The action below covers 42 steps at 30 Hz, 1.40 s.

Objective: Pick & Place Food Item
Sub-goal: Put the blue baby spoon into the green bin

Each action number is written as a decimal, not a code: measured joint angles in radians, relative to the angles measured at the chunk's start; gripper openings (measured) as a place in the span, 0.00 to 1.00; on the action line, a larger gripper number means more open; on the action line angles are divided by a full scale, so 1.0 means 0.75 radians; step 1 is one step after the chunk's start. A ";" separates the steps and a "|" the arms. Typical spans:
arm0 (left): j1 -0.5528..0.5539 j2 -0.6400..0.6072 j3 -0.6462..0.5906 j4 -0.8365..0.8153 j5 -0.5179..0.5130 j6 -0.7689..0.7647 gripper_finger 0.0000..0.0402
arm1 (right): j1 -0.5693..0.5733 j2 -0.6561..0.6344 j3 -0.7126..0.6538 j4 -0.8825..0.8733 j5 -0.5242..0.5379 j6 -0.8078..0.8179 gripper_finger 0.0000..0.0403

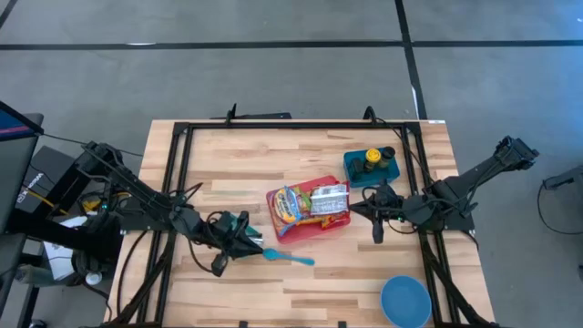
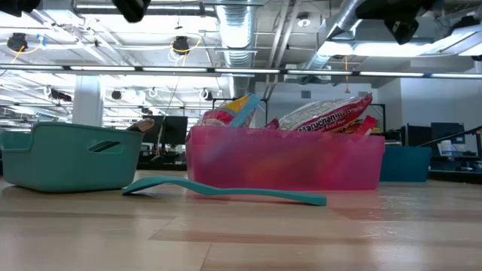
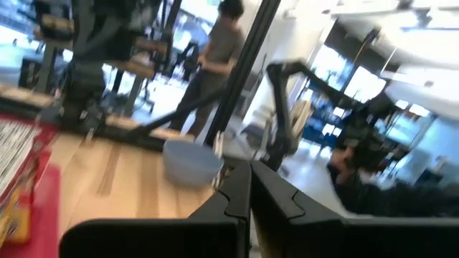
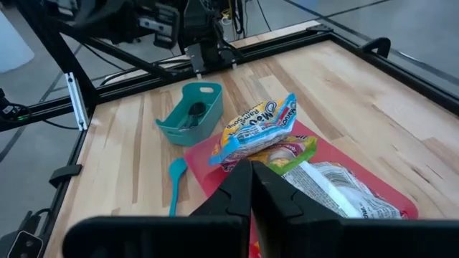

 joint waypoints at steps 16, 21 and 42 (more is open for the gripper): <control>0.016 0.000 0.000 0.323 -0.001 0.083 0.00 | -0.001 0.000 0.000 -0.001 -0.003 0.070 0.00; -0.001 0.000 0.000 0.436 0.003 0.250 0.00 | -0.004 0.000 0.000 -0.001 -0.003 0.066 0.00; -0.004 0.002 0.400 -0.425 0.070 0.201 0.00 | -0.004 0.140 -0.001 0.000 0.000 -0.014 0.00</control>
